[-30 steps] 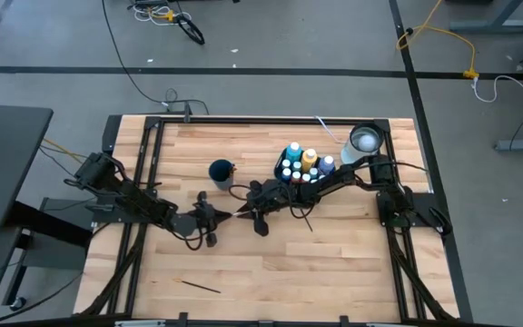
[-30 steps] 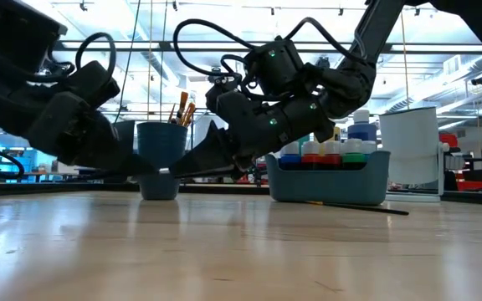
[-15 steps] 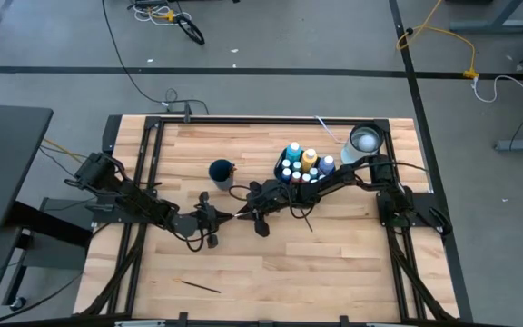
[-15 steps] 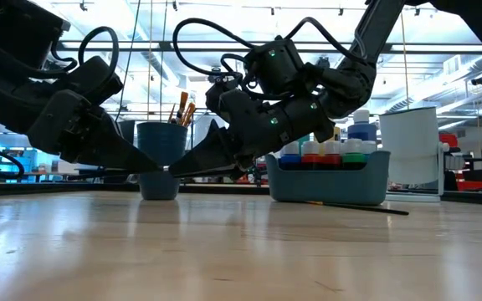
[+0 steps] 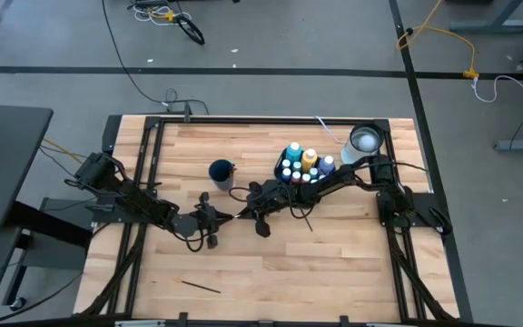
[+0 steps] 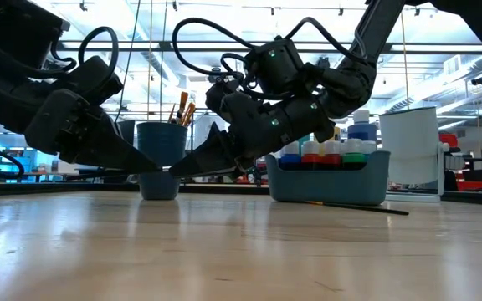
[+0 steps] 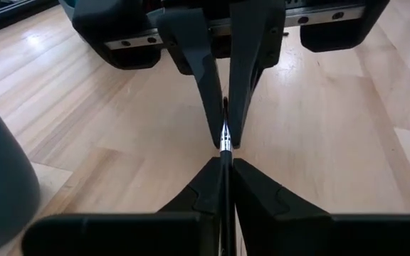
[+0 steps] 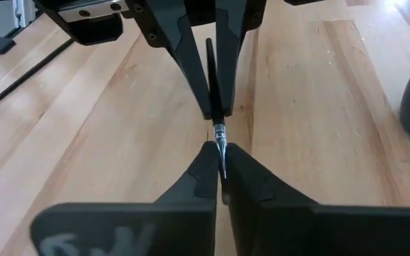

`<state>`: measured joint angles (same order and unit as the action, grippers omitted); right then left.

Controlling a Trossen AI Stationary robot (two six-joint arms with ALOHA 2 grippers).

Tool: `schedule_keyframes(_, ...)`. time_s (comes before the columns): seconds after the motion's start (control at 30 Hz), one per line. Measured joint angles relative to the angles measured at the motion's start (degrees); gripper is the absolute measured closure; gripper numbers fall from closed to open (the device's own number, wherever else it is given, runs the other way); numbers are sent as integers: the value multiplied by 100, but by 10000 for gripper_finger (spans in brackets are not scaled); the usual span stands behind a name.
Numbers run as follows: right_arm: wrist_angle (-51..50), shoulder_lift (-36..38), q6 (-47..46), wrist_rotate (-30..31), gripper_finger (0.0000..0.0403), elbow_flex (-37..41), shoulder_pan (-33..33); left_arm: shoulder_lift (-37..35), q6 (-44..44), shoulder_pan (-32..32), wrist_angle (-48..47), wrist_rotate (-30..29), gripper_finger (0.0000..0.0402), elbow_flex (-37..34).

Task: Pick & Place Paint Supplies
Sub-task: Put the silver paintbrush into the blue cup

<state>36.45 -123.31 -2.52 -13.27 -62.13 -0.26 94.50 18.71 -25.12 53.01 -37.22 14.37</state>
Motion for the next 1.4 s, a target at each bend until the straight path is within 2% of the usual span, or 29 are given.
schedule_keyframes(0.13, -15, 4, 2, -245, 398, 0, 5, 0, -95, -4, 74, 53, 350, 14)
schedule_keyframes(0.33, -226, 126, 138, -296, 399, 0, 118, 0, -135, 10, 24, 342, 313, 311)
schedule_keyframes(0.47, -604, 357, 350, 82, 400, -1, 278, 0, -142, 156, -360, 753, 279, 623)
schedule_keyframes(0.63, -2045, 778, 759, 647, 400, -235, 488, -2, 46, 401, -1343, 1173, 248, 1160)
schedule_keyframes(0.8, -3288, 1022, 1017, 1104, 400, -514, 642, -22, -49, 472, -2560, 1308, 243, 1785)
schedule_keyframes(0.97, -3455, 1184, 1052, 1114, 400, -577, 674, -22, -32, 472, -3505, 1296, 255, 2324)
schedule_keyframes(1.1, -3480, 1184, 1054, 1108, 400, -575, 674, -22, -30, 472, -3819, 1278, 277, 2507)
schedule_keyframes(1.33, -3523, 1182, 1057, 1100, 384, -575, 676, -22, 49, 472, -4014, 1250, 367, 2538)
schedule_keyframes(1.4, -3521, 1182, 1097, 1103, 379, -575, 676, -24, 68, 472, -4071, 1236, 380, 2542)
